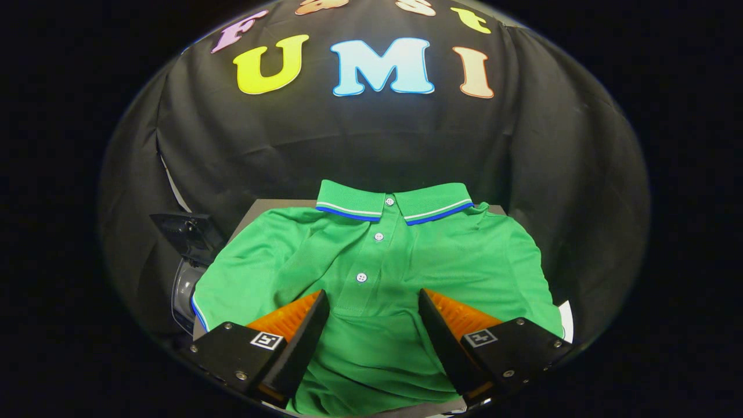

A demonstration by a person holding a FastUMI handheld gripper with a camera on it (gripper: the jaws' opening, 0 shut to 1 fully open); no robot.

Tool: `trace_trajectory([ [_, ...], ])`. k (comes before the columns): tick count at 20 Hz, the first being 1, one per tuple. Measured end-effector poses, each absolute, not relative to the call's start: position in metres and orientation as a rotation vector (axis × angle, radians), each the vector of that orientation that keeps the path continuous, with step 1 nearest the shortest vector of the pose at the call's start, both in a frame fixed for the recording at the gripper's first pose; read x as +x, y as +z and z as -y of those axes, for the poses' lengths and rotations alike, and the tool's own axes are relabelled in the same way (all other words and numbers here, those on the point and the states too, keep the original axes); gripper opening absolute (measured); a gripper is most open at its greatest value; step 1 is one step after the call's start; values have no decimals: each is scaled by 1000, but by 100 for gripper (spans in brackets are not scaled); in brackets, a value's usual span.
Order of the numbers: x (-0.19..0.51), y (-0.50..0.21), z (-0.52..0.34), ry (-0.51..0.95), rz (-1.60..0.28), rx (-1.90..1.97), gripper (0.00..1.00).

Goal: Put the clothes into the washing machine and then close the washing machine lid.

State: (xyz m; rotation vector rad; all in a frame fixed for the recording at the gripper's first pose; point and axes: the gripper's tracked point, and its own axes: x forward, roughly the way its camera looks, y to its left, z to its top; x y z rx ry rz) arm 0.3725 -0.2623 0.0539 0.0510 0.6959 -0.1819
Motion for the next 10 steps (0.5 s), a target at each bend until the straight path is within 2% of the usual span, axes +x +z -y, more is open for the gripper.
trace_trajectory([
  [1, 371, 52, 264, -196, -702, 65, 97],
  [3, 370, 53, 262, -221, -730, 74, 87],
  [7, 370, 54, 252, -151, -805, -10, 13],
  [10, 370, 57, 256, -187, -776, 50, 4],
])
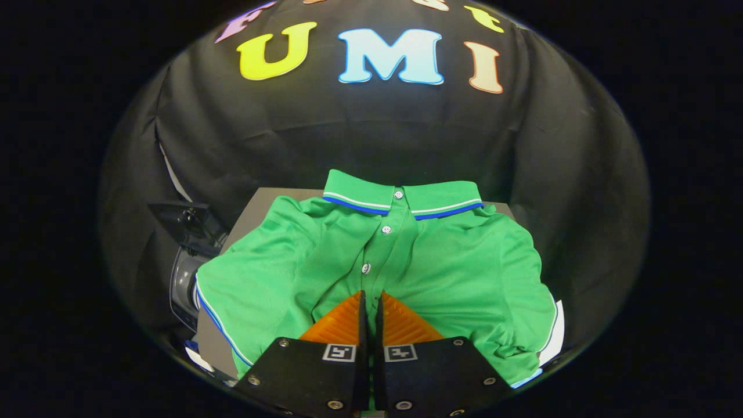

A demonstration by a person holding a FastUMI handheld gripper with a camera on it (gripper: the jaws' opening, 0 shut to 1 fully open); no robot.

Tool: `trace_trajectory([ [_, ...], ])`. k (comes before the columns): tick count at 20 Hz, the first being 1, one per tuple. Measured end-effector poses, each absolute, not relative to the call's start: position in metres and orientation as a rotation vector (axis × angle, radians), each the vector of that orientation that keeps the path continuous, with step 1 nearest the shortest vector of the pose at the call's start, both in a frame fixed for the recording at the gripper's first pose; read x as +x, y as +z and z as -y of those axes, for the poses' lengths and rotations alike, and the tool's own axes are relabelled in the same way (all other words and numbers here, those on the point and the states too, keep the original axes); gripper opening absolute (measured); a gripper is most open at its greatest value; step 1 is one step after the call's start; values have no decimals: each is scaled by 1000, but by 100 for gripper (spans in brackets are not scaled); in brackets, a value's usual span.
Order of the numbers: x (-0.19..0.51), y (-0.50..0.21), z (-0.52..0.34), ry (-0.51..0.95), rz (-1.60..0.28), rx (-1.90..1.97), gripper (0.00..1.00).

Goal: Put the clothes into the washing machine and then close the washing machine lid.

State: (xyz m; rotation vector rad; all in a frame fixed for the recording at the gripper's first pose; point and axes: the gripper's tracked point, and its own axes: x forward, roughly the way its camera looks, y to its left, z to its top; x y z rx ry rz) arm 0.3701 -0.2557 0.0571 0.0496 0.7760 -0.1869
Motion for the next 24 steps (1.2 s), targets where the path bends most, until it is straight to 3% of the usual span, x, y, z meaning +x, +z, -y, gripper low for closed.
trace_trajectory([
  [9, 367, 87, 252, -219, -645, 70, 0],
  [24, 337, 263, 146, -131, -344, -51, 0],
])
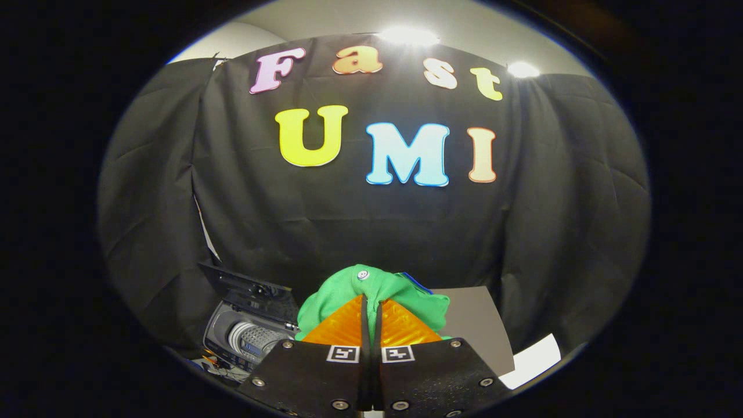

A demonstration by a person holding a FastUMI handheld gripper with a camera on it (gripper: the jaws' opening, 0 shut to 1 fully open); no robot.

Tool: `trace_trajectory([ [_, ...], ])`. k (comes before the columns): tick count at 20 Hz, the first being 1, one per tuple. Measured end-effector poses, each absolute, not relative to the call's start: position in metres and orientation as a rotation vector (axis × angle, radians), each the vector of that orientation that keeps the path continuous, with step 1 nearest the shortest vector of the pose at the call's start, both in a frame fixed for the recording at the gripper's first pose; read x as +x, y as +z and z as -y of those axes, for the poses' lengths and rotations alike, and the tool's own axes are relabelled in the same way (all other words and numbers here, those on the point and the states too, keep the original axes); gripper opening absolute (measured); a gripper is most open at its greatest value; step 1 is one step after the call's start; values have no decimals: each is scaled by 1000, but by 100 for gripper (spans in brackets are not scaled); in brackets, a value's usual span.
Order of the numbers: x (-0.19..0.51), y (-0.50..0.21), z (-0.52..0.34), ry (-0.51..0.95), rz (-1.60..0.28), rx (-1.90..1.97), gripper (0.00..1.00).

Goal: Put the clothes into the washing machine and then close the washing machine lid.

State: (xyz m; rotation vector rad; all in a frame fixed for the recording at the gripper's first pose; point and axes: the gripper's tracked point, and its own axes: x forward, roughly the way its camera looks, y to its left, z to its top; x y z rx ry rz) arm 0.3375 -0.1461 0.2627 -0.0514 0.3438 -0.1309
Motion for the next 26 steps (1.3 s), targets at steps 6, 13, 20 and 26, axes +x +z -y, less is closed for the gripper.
trace_trajectory([
  [6, 329, 283, 93, -70, -298, -68, 0],
  [13, 338, 289, 31, -46, -290, -77, 0],
  [20, 406, 283, -45, -116, -288, -86, 0],
  [26, 467, 243, -128, -172, -330, -33, 0],
])
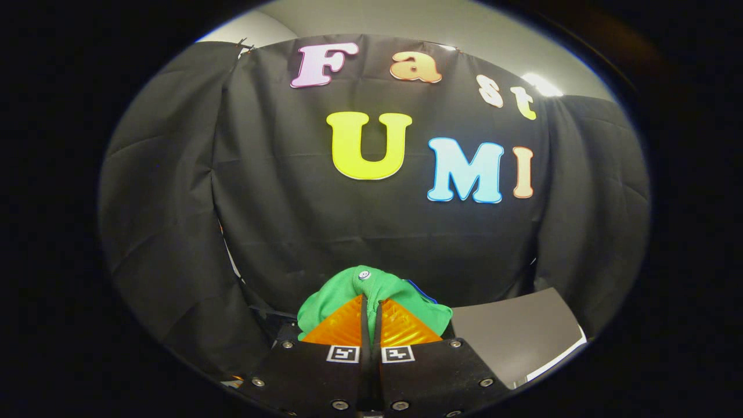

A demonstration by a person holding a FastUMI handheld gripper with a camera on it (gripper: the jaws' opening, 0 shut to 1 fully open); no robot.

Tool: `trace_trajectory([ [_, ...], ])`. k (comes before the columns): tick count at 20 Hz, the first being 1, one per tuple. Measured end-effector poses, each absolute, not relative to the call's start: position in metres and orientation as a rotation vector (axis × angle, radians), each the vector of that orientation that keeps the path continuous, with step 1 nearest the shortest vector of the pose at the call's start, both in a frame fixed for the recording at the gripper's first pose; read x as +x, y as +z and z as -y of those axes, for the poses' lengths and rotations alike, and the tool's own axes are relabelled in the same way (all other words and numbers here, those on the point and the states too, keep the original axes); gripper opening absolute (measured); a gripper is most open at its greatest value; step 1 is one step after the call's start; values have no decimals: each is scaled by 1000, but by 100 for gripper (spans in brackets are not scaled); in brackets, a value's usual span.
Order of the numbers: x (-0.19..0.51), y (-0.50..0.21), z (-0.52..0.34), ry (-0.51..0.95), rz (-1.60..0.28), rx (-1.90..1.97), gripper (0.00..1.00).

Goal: Put the clothes into the washing machine and then close the washing machine lid.

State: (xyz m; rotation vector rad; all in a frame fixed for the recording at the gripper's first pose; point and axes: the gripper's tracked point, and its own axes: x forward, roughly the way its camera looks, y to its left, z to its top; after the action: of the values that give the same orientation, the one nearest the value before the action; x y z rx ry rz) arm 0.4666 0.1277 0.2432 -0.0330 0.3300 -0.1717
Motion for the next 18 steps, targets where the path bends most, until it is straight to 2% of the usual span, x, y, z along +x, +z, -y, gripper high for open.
trace_trajectory([
  [6, 485, 176, -189, -165, -408, -47, 0],
  [18, 458, 98, -224, -153, -485, -42, 0],
])
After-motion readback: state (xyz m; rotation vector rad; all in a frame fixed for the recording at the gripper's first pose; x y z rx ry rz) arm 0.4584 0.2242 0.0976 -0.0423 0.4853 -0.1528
